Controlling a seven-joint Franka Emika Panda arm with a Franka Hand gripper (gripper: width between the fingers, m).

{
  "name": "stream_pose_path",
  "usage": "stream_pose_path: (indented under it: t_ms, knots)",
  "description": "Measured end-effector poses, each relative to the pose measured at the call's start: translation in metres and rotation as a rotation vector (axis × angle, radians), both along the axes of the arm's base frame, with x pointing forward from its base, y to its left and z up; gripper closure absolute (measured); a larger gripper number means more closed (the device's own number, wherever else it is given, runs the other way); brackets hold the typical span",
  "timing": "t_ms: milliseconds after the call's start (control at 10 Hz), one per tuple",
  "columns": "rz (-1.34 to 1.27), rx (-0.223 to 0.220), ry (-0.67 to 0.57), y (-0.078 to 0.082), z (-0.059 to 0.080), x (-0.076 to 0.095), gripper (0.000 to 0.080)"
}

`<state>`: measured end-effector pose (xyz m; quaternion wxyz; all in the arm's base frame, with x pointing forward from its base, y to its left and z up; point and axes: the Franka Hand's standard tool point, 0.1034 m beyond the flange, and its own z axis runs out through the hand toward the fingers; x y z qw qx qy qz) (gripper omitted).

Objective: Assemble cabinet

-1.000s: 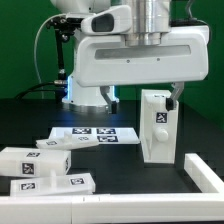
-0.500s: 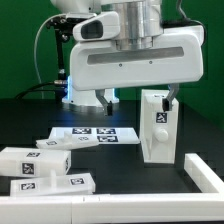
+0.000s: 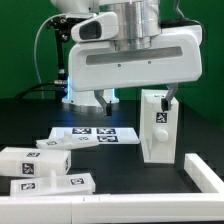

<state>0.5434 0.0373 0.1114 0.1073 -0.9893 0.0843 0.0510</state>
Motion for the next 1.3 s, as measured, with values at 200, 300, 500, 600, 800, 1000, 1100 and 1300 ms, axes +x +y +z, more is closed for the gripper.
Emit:
stream_pose_path:
  t_ms: [200,300,500,600,800,1000,1100,1300]
  knots:
    - [-0.071,0.112,0.034,-0.017,-0.005,0.001,0.0004]
    - [-0.052,0.134,0.0,-0.023,-0.006,0.003,0.0004]
    - [-0.079,0.181,-0.005,-0.034,-0.008,0.001,0.0004]
    - [-0.157,0.189,0.043,-0.033,-0.009,-0.004,0.0004]
    - [-0.299,0.218,0.198,-0.026,-0.01,-0.012,0.0004]
    - [-0.337,0.207,0.248,-0.014,-0.008,-0.01,0.0004]
    - [-0.259,0.171,0.179,-0.016,-0.007,-0.005,0.0004]
    - [-0.405,0.156,0.233,-0.015,-0.009,-0.007,0.0004]
